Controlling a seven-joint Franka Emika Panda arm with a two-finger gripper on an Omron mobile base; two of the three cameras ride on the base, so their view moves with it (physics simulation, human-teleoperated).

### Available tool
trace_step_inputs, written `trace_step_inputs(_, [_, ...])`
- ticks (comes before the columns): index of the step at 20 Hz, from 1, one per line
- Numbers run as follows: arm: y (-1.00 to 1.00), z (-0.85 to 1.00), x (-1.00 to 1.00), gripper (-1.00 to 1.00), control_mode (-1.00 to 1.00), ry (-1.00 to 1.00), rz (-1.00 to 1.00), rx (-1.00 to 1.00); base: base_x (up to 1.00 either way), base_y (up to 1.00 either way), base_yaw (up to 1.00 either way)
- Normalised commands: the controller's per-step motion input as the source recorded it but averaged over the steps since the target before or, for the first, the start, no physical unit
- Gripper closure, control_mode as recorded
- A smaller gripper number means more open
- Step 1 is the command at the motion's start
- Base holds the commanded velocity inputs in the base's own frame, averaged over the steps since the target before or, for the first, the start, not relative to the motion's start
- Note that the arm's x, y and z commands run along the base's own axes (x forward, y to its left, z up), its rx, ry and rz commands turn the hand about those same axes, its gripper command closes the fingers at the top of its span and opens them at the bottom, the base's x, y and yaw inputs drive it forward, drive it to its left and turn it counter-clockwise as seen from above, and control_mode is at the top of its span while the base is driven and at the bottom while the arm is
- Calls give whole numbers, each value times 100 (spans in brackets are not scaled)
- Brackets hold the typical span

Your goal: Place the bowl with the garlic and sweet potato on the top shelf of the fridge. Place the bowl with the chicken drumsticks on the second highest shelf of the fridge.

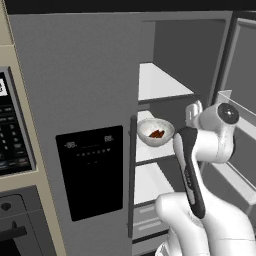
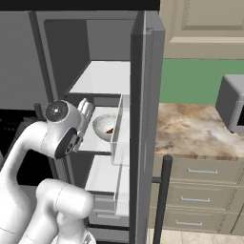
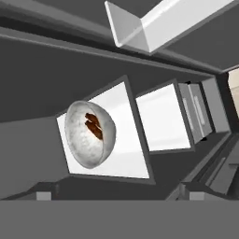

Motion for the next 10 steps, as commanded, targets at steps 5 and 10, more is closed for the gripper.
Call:
trace_step_inputs(5, [33,52,-100,-100,-100,-7,15,-22,0,0,0])
trace_step_inputs(10, [55,61,-100,-100,-100,-1,43,-36,0,0,0])
